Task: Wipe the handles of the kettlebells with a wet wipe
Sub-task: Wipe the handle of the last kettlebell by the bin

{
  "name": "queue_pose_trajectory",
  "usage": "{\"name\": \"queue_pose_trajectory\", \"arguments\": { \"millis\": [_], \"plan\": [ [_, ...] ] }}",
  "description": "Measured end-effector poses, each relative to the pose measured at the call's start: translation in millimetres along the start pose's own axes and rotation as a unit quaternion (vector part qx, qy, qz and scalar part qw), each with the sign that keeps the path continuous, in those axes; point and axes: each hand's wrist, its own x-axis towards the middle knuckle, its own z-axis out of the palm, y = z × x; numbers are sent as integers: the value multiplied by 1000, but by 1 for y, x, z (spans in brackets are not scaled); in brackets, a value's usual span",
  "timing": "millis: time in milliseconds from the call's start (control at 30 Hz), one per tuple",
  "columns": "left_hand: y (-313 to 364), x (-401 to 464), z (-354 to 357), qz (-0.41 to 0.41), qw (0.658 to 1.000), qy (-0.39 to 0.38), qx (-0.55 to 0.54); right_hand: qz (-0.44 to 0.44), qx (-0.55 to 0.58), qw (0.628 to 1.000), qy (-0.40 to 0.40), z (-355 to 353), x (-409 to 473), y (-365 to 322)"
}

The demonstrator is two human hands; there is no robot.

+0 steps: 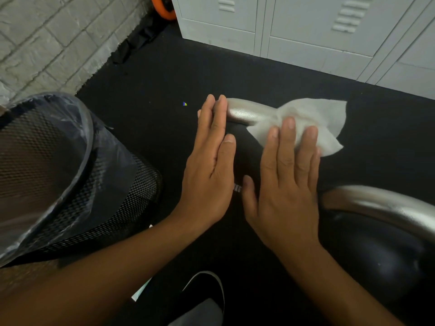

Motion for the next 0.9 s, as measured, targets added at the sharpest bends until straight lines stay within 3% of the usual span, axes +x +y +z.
{"name": "queue_pose_trajectory", "arguments": {
  "millis": [167,400,600,733,833,900],
  "plan": [
    [-1,0,1,-14,1000,16,-16,23,-13,1000,-14,3,-5,-5],
    [-3,0,0,-10,999,19,-23,-28,-48,998,0,1,10,-9],
    [-4,-1,-1,-5,1000,23,2,-1,-29,999,-17,-2,-3,-3],
    [-2,-2,-1,-4,1000,21,6,-45,-45,998,-21,-2,11,-12],
    [4,-6,-1,6,1000,27,4,-78,-16,997,-20,-5,22,-19],
    [9,-11,1,55,998,39,7,-77,39,996,-16,-7,23,-20]
  ]
}}
